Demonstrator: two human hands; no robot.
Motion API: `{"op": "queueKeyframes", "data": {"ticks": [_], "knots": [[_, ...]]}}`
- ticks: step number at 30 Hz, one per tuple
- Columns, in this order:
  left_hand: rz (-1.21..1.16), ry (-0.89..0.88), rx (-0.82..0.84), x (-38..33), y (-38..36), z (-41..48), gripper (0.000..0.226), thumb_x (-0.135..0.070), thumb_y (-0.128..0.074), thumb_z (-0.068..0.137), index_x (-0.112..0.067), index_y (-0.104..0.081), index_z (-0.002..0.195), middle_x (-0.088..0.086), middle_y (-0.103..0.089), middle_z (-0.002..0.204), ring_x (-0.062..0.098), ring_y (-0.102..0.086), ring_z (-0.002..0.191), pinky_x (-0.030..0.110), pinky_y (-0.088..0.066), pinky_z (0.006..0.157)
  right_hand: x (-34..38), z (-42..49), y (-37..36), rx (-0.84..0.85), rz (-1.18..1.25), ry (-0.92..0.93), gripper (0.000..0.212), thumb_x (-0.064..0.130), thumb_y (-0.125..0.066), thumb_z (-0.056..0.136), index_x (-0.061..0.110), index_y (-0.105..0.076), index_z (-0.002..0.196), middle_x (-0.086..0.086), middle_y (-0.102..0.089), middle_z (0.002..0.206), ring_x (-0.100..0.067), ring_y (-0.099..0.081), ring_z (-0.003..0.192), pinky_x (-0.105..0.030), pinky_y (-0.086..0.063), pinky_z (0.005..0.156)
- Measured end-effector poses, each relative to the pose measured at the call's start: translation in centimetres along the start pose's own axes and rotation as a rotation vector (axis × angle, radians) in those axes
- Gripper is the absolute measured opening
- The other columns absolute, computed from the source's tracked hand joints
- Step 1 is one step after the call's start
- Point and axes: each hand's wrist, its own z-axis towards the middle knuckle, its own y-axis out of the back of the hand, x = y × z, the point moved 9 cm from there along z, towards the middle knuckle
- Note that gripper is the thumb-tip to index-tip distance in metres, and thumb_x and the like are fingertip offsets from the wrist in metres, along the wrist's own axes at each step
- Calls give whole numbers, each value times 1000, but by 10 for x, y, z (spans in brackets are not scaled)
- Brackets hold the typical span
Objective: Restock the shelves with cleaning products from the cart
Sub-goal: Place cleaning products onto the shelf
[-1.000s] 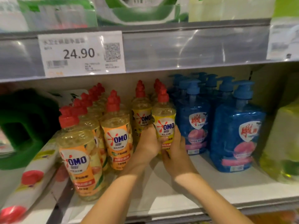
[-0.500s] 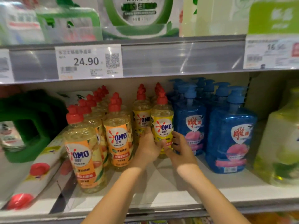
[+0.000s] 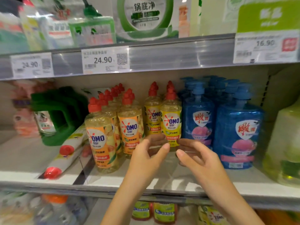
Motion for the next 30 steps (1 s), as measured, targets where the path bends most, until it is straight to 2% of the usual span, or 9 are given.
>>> {"op": "queueKeyframes", "data": {"ticks": [2, 4, 14, 18, 21, 23, 25, 28, 30], "knots": [[-37, 12, -1, -2, 1, -17, 18, -14, -66, 87, -20, -66, 105, -6, -72, 96, 3, -68, 93, 26, -56, 84, 4, -11, -6, 58, 9, -15, 40, 47, -68, 69, 30, -67, 105, 15, -72, 101, -2, -67, 97, -17, -54, 81], [-49, 19, -27, -1, 7, -30, 17, -12, -66, 87, -19, -67, 103, -4, -73, 97, 7, -68, 93, 29, -56, 85, 8, -17, -13, 97, -8, -20, 42, 49, -67, 67, 30, -67, 105, 15, -71, 100, -2, -66, 97, -19, -54, 82], [-51, 122, -230, 15, 74, -111, 31, -32, -68, 76, -24, -67, 106, -5, -72, 102, 11, -68, 98, 30, -56, 85, -1, -50, -83, 267, 93, -78, 18, 21, -67, 83, 25, -69, 101, 14, -72, 96, 1, -66, 92, -10, -50, 75], [-27, 134, -310, 12, 111, -149, 24, -20, -66, 85, -20, -67, 109, -4, -72, 103, 10, -67, 100, 27, -55, 86, 7, -69, -131, 382, 116, -58, 28, 37, -66, 74, 26, -69, 100, 9, -74, 96, -5, -68, 93, -17, -53, 80], [31, 153, -426, 7, 153, -187, 24, -24, -67, 85, -24, -67, 109, -11, -71, 103, 6, -67, 100, 30, -53, 92, 17, -85, -173, 465, 121, -44, 33, 45, -66, 69, 32, -71, 100, 10, -74, 97, -6, -68, 94, -17, -53, 80], [50, 176, -521, 4, 189, -221, 23, -26, -67, 85, -27, -67, 108, -12, -70, 104, 6, -66, 101, 29, -55, 89, 24, -99, -209, 530, 126, -33, 34, 47, -67, 68, 38, -70, 100, 11, -73, 97, -5, -68, 92, -19, -54, 78], [52, 205, -619, 3, 226, -261, 21, -23, -66, 87, -29, -67, 107, -12, -71, 104, 7, -67, 100, 28, -57, 84, 32, -119, -253, 607, 135, -29, 36, 50, -66, 66, 36, -71, 99, 12, -73, 97, -4, -68, 90, -20, -54, 76], [78, 253, -758, -3, 280, -330, 22, -19, -65, 88, -24, -66, 110, -9, -71, 103, 8, -68, 95, 29, -56, 85, 44, -163, -330, 732, 212, -45, 32, 39, -68, 67, 25, -72, 96, 10, -74, 93, -2, -69, 84, -15, -54, 67], [85, 267, -859, -11, 317, -380, 22, -14, -65, 88, -19, -65, 110, -5, -71, 103, 6, -68, 91, 24, -56, 81, 54, -201, -384, 830, 284, -74, 29, 30, -67, 66, 20, -71, 93, 7, -75, 88, -2, -69, 77, -13, -53, 62]]}}
